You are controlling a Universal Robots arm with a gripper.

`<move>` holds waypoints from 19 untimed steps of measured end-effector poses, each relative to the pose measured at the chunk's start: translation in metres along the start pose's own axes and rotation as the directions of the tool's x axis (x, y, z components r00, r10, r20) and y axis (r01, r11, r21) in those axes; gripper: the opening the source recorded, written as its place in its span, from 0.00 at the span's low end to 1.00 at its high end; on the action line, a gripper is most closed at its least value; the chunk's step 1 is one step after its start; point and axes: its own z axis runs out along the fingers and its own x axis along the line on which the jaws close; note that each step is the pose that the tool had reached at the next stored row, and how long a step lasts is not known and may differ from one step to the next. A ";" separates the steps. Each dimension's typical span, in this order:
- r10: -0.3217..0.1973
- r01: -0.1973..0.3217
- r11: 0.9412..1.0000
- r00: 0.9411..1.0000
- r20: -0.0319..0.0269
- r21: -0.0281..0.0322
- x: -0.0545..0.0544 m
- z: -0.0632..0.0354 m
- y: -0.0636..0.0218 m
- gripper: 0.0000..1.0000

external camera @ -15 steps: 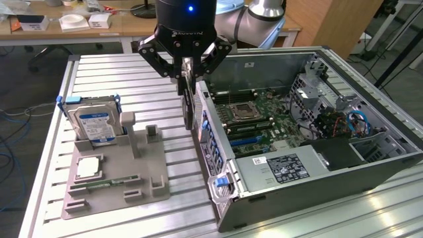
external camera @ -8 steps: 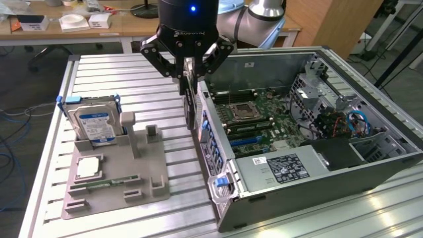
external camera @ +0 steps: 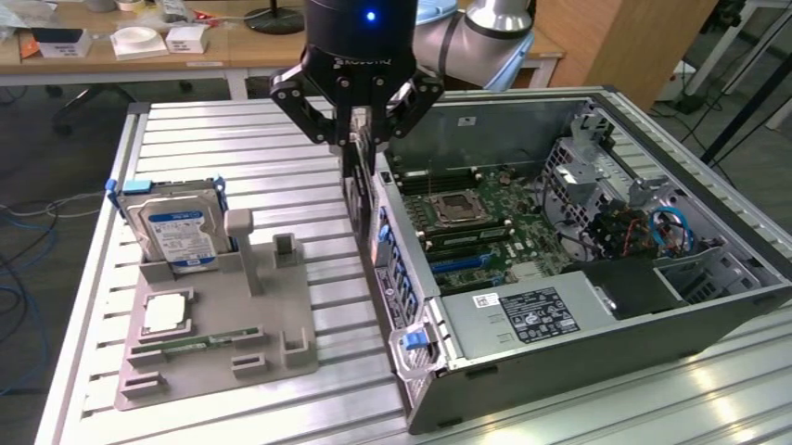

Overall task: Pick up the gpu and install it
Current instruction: 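Pick up the gpu and move the gpu toward the slot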

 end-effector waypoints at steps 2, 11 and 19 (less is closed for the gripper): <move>0.000 0.000 1.000 1.000 0.000 0.000 -0.001 0.0000 0.0001 0.26; 0.000 0.000 1.000 1.000 0.000 0.000 -0.006 0.0002 0.0005 0.26; 0.000 0.000 1.000 1.000 0.000 0.000 -0.011 0.0003 0.0008 0.26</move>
